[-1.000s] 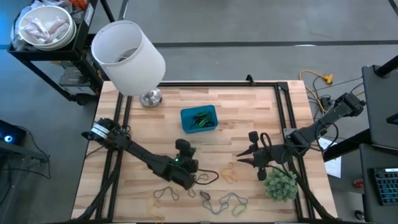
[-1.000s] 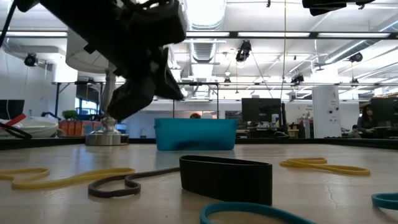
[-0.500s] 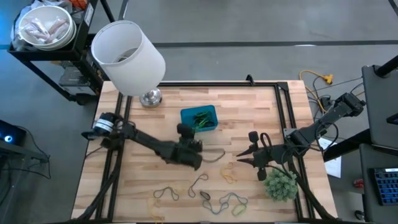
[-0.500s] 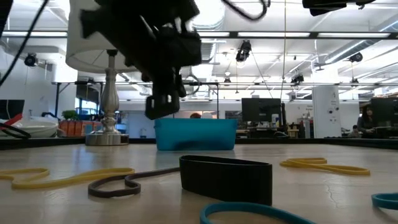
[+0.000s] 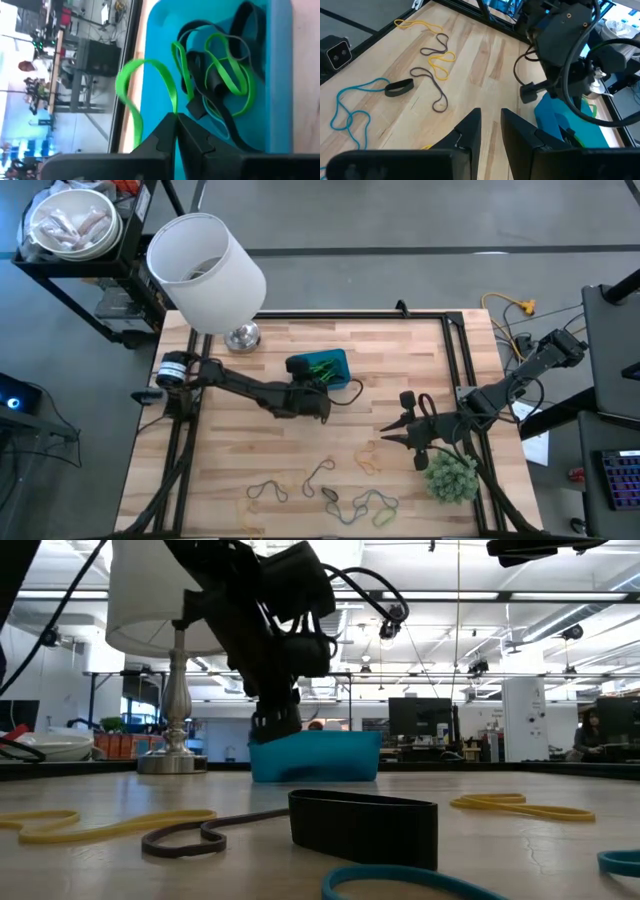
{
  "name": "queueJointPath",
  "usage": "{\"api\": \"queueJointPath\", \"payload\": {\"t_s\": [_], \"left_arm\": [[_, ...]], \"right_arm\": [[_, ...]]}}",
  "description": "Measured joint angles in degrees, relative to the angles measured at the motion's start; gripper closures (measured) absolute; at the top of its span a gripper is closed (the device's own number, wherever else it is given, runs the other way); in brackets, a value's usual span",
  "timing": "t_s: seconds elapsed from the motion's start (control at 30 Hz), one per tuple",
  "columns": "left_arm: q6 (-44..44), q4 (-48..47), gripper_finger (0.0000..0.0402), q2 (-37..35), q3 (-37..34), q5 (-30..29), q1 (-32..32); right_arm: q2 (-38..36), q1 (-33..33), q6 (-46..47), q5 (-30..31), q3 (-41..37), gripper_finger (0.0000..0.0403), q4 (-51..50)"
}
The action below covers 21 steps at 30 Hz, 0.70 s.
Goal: Pick and place rubber bands into bin
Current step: Put the green rubber band into the blue bin
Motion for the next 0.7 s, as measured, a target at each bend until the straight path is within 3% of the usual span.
{"api": "queueJointPath", "payload": {"t_s": [0.53, 0.7], "left_arm": [[0.2, -0.02, 0.0401, -0.02, 0.0, 3.76, 0.02], [0.18, 0.0, 0.0376, -0.02, 0.0, 3.78, 0.02]], "right_arm": [[0.0, 0.0, 0.01, -0.01, 0.0, 0.0335, 0.02], [0.0, 0.0, 0.01, -0.01, 0.0, 0.0335, 0.02]]}}
